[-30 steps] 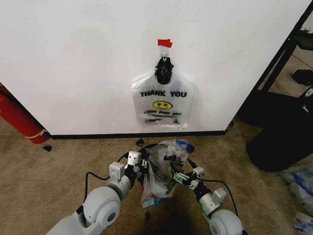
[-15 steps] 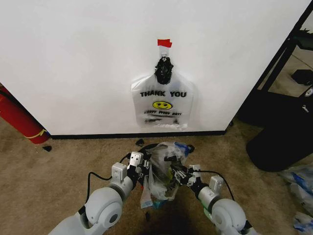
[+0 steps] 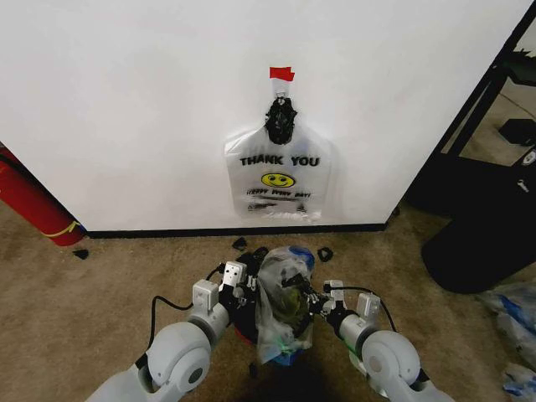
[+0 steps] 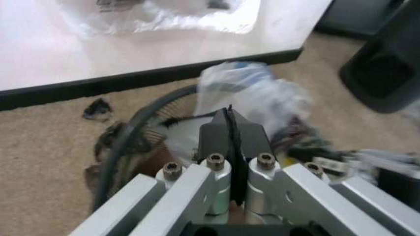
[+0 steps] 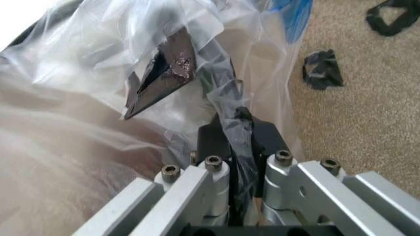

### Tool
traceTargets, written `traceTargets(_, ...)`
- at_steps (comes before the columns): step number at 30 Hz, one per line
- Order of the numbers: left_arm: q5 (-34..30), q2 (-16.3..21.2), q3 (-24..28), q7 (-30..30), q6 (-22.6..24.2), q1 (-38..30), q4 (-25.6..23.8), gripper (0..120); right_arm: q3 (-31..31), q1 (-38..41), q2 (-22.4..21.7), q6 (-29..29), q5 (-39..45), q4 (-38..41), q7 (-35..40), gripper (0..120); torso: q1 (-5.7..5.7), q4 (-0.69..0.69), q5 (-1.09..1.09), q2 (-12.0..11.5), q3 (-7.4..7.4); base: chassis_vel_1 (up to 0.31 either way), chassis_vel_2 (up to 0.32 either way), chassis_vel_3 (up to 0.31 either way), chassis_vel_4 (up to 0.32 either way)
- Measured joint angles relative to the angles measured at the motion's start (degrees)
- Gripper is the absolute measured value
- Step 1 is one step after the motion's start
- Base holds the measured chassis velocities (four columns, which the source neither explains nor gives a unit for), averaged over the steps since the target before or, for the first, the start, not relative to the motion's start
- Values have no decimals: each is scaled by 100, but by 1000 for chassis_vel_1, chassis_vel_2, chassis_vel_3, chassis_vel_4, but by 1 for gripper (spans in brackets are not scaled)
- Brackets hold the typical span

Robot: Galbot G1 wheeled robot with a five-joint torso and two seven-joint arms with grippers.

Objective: Pick up the garbage bag from the wall and place it over the trash bin.

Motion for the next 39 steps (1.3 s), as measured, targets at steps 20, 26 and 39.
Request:
traceTargets(20,2312,-225,-411,952,-2374,1008,-237,31,1177,-477,397,4544,-1319,-983,-2716,1,0,0,0,0,0,0,0,0,0)
traceTargets(26,2388,-179,-475,1334,-2590,1039,-381,51,1418,-480,470,5164,-1872,-1251,-3142,1,0,0,0,0,0,0,0,0,0)
traceTargets(39,2603,-313,-262,2169,-2668,957,73,97,1464,-568,517,5331,-2149,-1229,-3519,1,0,0,0,0,0,0,0,0,0)
